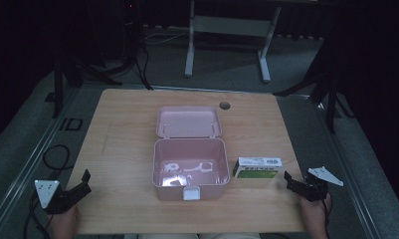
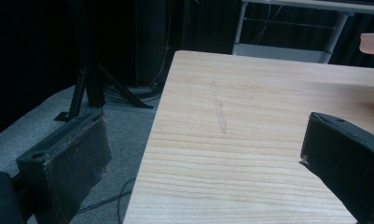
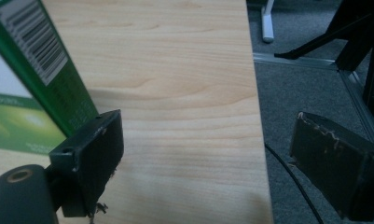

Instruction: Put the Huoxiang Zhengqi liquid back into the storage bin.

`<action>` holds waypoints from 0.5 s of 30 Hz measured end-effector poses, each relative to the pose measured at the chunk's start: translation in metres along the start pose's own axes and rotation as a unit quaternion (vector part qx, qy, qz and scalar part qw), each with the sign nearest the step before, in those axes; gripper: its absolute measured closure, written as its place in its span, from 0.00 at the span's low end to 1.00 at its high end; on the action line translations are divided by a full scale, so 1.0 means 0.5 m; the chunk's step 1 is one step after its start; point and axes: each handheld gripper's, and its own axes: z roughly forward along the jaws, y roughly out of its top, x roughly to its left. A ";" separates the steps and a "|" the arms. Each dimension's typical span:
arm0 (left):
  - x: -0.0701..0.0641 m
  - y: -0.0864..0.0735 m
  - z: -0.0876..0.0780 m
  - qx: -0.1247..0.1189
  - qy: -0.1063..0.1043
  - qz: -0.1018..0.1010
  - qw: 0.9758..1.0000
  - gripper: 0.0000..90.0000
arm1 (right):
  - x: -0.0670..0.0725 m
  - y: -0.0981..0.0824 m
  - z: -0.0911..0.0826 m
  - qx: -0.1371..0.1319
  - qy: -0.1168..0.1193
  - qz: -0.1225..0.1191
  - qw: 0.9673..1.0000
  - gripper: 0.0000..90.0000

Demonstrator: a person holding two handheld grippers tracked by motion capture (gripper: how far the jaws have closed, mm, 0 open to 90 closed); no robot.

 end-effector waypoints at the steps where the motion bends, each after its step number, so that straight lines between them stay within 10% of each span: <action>1: -0.001 0.000 0.000 0.000 0.000 0.001 1.000 0.02 | 0.002 0.000 0.001 0.003 0.003 -0.005 1.000 0.11; 15: 0.003 0.001 0.003 0.009 -0.008 -0.002 1.000 0.02 | -0.013 0.005 -0.002 0.070 0.095 -0.028 0.993 0.11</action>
